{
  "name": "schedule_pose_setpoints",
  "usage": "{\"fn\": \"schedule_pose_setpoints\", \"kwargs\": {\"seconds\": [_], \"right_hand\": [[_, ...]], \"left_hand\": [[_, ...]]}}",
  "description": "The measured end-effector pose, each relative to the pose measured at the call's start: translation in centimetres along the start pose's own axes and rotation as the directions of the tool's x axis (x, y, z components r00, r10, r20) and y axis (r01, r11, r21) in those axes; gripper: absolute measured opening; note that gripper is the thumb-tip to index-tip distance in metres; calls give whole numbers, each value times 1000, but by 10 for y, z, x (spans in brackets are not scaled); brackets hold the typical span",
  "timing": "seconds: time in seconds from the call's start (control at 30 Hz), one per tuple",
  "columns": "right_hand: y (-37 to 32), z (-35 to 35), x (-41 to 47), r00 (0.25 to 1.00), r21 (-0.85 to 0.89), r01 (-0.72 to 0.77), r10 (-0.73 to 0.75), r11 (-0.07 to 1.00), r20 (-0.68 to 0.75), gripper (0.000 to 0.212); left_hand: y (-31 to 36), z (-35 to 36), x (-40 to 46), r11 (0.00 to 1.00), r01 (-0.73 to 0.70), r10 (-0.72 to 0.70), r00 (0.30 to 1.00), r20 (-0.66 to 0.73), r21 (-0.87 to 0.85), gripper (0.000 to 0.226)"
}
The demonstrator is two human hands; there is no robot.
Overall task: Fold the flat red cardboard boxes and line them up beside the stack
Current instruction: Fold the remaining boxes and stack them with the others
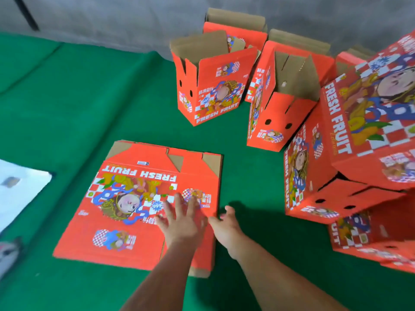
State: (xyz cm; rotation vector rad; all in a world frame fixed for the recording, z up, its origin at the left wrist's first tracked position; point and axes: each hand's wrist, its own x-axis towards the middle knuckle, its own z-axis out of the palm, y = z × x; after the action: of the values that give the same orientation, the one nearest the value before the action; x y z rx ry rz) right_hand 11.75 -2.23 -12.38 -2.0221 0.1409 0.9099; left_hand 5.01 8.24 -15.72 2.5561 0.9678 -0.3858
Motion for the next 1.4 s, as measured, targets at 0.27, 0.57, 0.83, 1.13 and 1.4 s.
{"fn": "schedule_pose_setpoints", "kwargs": {"seconds": [0.27,0.57,0.83,1.13,1.4], "right_hand": [[92,-10,-72,970,436,-204,241,877,-31,29],[159,-137,-154,984,676,176,-140,716,-108,26],[145,-202,-200,968,739,245,-193,627,-157,29],[117,-253,-212,885,623,459,-390,633,-256,61],[116,-272,-230,816,403,571,-440,716,-375,72]], "left_hand": [[-10,49,-133,959,-284,282,950,136,-1,74],[-77,14,-195,788,-69,-182,924,-338,-612,78],[-100,-40,-204,383,-28,86,996,6,-923,77],[-51,-69,-231,290,-288,289,936,-203,-913,47],[-36,-72,-228,296,-258,284,943,-173,-920,76]]}}
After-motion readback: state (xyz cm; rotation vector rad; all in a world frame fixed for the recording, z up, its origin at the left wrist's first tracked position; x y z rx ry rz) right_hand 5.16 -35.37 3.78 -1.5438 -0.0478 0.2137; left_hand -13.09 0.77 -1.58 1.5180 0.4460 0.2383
